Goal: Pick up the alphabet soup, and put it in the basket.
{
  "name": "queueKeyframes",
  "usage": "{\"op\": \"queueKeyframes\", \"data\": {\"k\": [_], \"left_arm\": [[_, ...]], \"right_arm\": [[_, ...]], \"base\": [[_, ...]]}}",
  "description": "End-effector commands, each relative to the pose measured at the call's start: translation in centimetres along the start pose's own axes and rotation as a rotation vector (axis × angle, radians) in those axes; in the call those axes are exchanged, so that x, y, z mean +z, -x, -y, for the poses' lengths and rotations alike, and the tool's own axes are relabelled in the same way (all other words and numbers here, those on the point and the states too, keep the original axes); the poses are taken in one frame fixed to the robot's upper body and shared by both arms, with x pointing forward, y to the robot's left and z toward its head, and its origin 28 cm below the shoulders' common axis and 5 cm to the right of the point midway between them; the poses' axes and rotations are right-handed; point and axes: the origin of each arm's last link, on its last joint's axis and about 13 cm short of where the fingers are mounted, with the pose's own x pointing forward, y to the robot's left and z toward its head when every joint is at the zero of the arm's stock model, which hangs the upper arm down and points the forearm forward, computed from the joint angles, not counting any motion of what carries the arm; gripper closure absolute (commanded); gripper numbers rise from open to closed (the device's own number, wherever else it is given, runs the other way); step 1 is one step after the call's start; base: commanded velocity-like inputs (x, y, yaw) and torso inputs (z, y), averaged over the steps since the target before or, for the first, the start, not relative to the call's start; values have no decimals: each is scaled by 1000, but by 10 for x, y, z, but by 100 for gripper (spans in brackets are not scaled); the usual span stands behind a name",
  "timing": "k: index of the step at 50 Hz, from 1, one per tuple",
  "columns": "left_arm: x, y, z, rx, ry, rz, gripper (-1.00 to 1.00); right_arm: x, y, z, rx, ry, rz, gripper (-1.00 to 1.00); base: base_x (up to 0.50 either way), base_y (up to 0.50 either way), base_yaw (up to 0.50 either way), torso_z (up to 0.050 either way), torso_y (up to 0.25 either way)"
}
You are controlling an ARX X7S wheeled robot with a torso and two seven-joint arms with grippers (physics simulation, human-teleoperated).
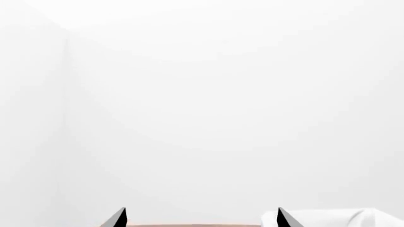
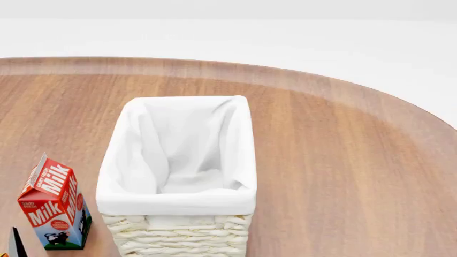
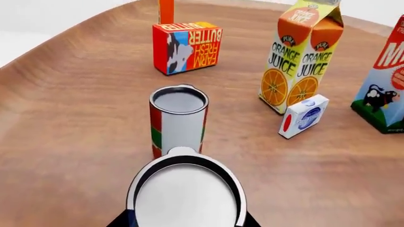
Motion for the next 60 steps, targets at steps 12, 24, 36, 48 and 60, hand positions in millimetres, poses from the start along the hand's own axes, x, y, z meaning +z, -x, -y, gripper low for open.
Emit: {"op": "queueKeyframes", "data": {"k": [12,24,36,48,60], "left_arm": [[-1,0,1,-2,-8,-3,-100],[-1,-1,1,-1,-5,-4,-100],[-1,0,1,0,-6,-1,-100],[-1,0,1,-1,-7,0,-100],[0,0,1,-3,-8,-1,-100]], "right_arm": [[50,32,-12,-140,114,189,100],[73,53,-17,-189,157,304,100],[86,65,-20,-171,108,455,100],[100,77,-27,-195,100,588,100],[108,81,-24,-260,68,681,100]], "base": [[0,0,0,0,0],[0,0,0,0,1],[0,0,0,0,0],[0,0,0,0,1],[0,0,0,0,0]]}}
